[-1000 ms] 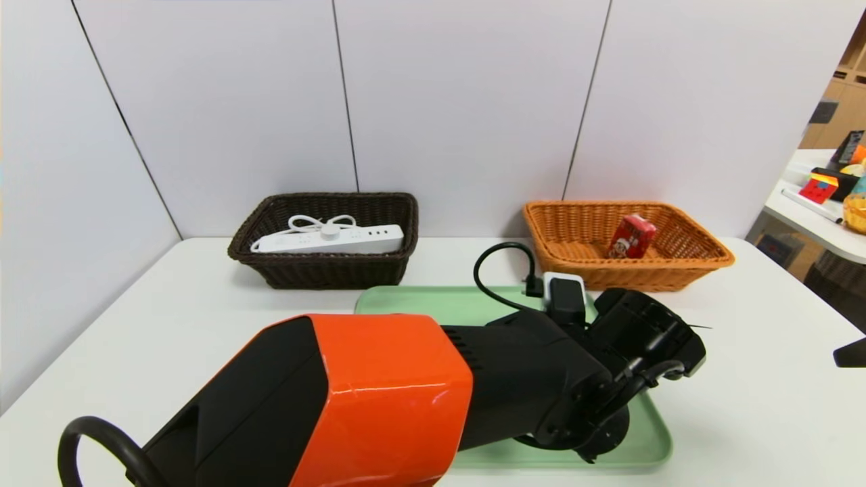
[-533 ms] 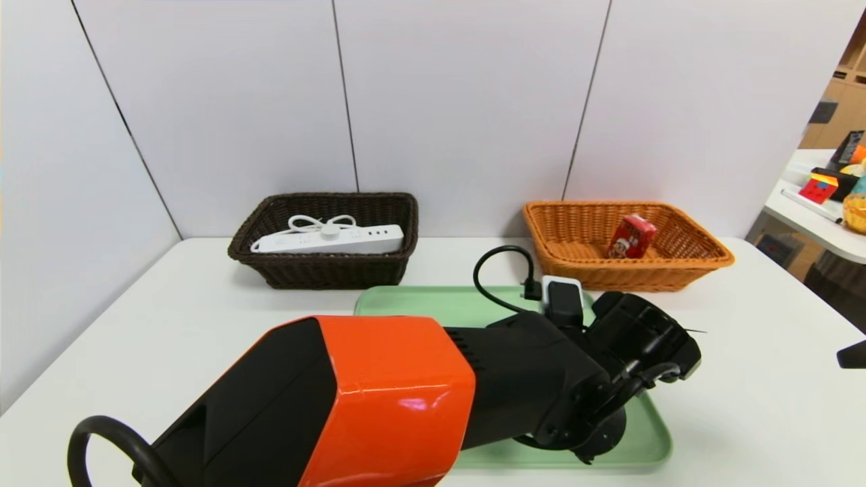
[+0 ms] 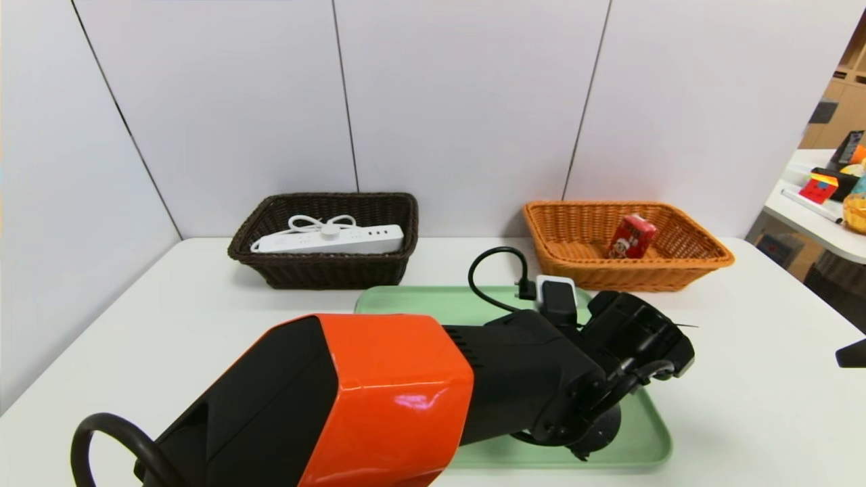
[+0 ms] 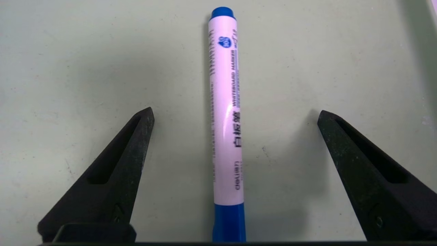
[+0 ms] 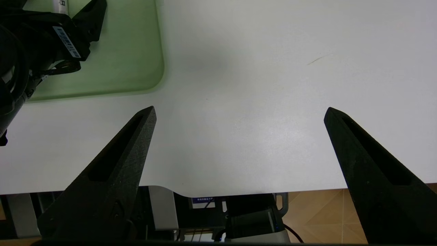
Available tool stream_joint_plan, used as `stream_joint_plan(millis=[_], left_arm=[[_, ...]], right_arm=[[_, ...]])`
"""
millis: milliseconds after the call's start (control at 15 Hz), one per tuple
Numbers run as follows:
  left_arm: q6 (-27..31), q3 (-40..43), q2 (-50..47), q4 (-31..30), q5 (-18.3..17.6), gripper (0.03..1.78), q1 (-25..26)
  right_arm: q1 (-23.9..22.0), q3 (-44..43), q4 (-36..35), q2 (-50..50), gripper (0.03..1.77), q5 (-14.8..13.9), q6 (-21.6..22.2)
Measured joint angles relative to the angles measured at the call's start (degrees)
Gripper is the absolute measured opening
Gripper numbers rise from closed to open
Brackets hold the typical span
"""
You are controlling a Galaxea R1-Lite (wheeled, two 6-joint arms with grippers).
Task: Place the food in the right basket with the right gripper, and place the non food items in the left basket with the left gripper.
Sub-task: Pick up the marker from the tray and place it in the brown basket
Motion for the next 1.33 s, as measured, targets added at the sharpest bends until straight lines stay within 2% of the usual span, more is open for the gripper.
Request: stream_joint_plan(millis=[733, 1000, 1267, 1333], left_arm=[[-0.17, 0.0, 0.09, 0.48, -0.06, 1.69, 0.38], [-0.68, 0.01, 0.1, 0.39, -0.02, 1.12, 0.5], [-0.77, 0.0, 0.09, 0.39, -0.11, 0.72, 1.1], [-0.85, 0.0, 0.09, 0.39, -0.16, 0.29, 1.35]], right_arm=[[0.0, -0.15, -0.13, 0.38, 1.7, 0.02, -0.13], [0.0, -0.13, -2.56, 0.44, 1.7, -0.05, -0.24], [-0.33, -0.13, -2.82, 0.66, 1.7, -0.07, -0.37], [-0.38, -0.13, -2.89, 0.73, 1.7, -0.07, -0.37]])
